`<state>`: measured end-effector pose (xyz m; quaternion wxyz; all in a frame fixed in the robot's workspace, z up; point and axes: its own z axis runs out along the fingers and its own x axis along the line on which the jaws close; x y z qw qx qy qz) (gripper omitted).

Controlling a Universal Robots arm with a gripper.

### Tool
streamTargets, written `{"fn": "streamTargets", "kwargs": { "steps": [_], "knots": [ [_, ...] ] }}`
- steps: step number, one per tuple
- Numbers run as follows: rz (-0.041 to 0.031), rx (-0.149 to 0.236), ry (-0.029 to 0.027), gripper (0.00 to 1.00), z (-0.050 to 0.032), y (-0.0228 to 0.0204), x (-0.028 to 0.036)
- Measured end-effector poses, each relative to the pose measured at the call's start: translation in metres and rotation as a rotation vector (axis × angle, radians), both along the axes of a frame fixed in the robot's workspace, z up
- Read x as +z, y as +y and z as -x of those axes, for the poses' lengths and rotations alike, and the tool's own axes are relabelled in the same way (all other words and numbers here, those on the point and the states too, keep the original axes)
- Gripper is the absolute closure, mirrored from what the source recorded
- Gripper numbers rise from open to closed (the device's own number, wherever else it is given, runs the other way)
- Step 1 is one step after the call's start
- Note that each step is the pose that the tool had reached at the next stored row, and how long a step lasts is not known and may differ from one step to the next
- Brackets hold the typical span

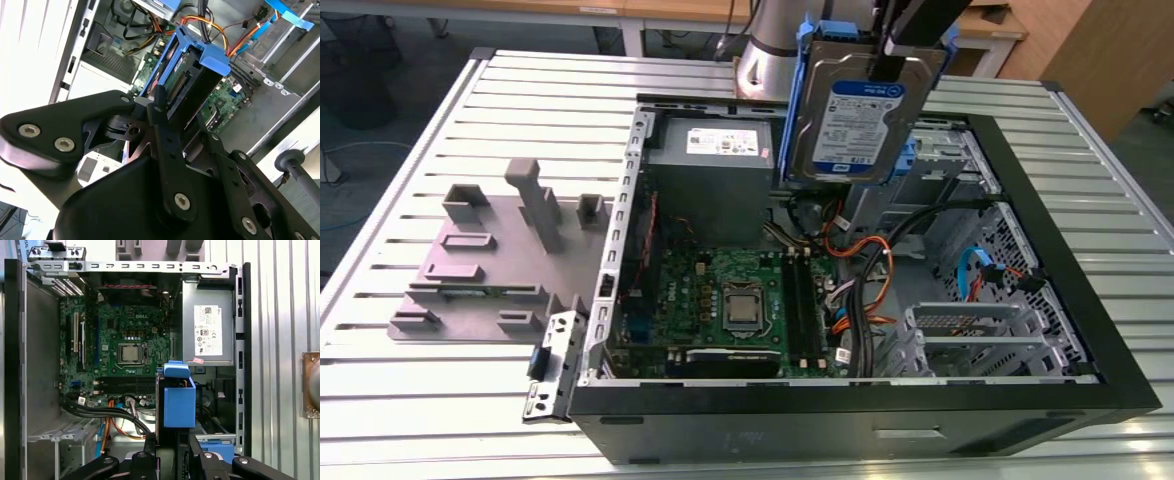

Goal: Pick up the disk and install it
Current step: 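Pick up the disk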

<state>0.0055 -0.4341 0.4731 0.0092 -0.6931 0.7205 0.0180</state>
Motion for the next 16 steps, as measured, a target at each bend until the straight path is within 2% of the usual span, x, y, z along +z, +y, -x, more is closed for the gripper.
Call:
{"fn": "streamTargets", "kwargs": {
  "steps": [16],
  "knots": [
    [-0.0001, 0.000, 0.0000, 0.65, 0.0000, -0.0329, -0.0011]
  ]
}}
